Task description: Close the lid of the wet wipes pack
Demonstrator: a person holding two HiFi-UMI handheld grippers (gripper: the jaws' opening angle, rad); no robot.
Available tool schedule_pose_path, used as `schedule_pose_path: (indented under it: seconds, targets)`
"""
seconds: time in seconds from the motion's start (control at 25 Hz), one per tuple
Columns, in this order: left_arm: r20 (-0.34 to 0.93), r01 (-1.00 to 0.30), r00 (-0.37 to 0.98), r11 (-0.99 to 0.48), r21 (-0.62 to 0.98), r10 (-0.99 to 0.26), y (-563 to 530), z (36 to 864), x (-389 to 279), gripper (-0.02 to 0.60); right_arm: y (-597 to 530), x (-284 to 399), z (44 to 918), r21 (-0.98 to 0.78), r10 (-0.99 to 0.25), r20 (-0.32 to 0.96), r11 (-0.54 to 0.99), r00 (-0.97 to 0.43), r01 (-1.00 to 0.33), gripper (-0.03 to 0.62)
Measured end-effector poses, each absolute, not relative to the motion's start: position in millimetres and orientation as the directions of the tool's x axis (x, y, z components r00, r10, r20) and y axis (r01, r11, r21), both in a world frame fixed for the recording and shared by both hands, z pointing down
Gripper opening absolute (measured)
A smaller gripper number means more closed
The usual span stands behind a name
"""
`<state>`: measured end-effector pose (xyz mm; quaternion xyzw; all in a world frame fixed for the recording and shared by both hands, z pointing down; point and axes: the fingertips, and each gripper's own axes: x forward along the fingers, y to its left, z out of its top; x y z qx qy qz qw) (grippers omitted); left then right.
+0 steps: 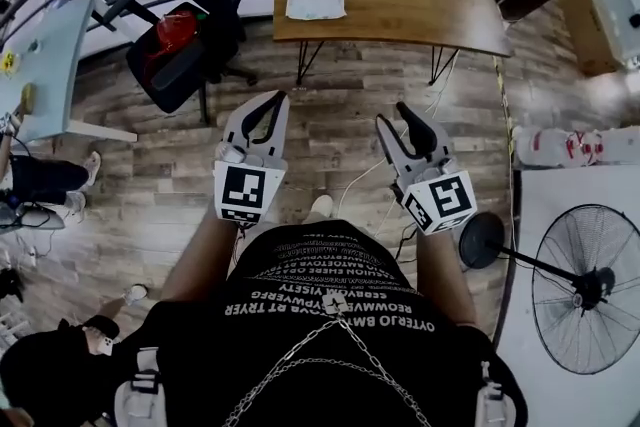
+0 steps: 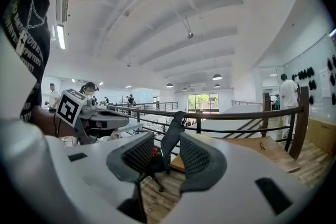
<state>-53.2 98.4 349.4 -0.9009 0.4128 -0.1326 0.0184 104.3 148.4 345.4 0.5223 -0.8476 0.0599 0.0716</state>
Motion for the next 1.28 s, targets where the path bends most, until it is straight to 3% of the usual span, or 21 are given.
schedule_pose_path:
  seconds: [1.28]
  targets:
    - [0.187, -0.84, 0.473, -0.505, -0.2, -0.861, 80.0, 344.8, -86.0, 0.028, 115.6, 109.5, 358.4, -0.046, -0.842, 0.167, 0.513, -0.513, -0.857, 0.155]
